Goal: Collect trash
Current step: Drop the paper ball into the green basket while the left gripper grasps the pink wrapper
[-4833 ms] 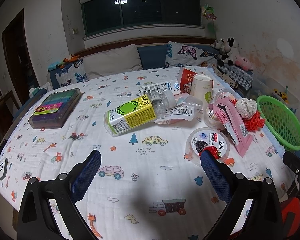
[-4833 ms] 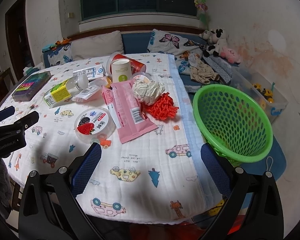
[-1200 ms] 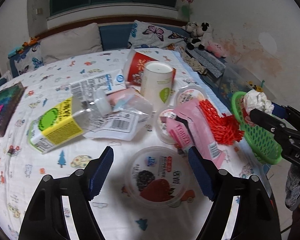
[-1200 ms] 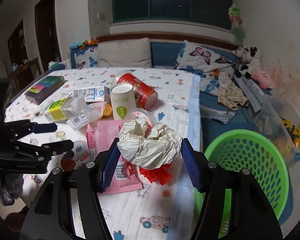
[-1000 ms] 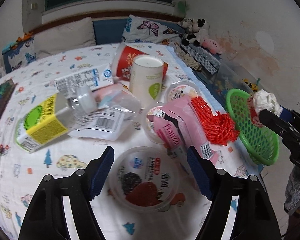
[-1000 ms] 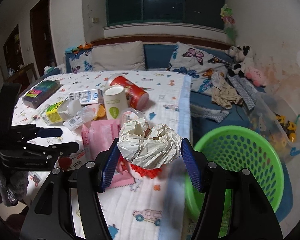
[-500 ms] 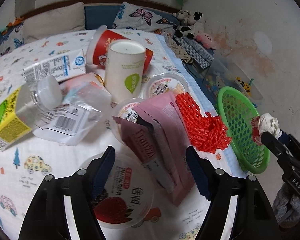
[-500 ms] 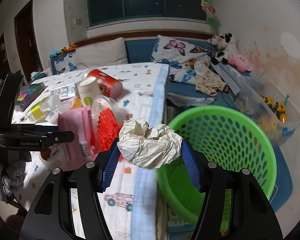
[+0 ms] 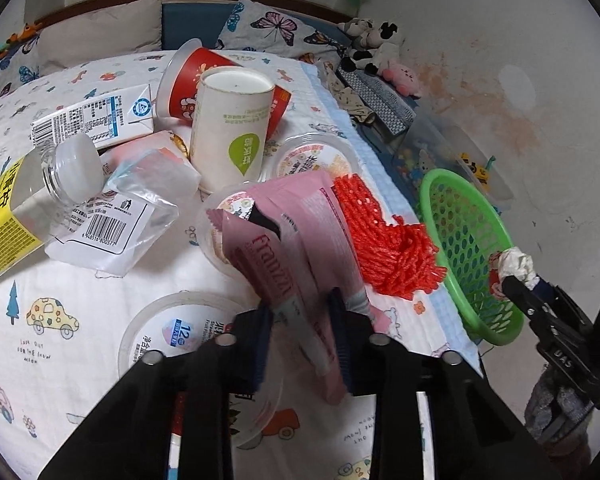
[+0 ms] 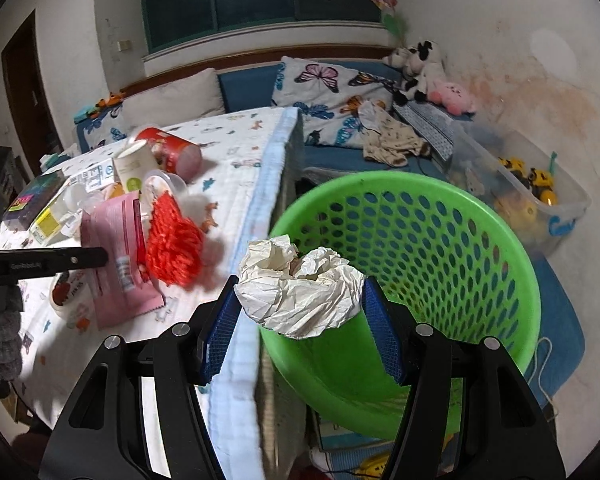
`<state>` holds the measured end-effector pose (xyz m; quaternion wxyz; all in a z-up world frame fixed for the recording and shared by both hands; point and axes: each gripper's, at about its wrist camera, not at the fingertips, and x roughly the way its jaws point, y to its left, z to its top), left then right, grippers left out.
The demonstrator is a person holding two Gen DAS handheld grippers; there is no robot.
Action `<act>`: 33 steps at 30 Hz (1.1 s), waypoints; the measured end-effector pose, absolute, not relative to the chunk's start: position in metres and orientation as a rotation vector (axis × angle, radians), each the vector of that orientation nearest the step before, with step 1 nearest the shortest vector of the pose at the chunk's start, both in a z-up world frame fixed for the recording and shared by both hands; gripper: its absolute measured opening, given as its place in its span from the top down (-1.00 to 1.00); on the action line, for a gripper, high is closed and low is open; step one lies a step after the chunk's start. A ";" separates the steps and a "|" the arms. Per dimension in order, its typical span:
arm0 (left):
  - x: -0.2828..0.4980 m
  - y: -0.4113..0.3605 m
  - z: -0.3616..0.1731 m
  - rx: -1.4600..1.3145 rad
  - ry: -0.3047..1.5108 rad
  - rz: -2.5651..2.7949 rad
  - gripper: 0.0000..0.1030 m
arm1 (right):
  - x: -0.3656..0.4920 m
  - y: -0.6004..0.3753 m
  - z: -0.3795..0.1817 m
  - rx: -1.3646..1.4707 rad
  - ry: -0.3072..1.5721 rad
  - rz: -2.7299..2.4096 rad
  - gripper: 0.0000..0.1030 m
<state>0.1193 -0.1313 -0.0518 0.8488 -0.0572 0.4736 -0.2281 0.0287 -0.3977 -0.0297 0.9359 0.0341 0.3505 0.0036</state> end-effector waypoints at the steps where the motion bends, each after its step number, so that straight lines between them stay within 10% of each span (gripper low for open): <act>1: 0.117 -0.131 -0.050 -0.119 0.991 -0.484 0.61 | 0.027 -0.400 -0.031 0.073 0.719 0.002 -0.20; 7: 0.107 -0.130 -0.039 -0.104 0.954 -0.503 0.89 | 0.023 -0.407 -0.035 0.085 0.727 -0.027 -0.20; 33: 0.087 -0.178 0.029 -0.043 0.809 -0.669 0.93 | 0.026 -0.432 -0.039 0.064 0.747 -0.118 -0.22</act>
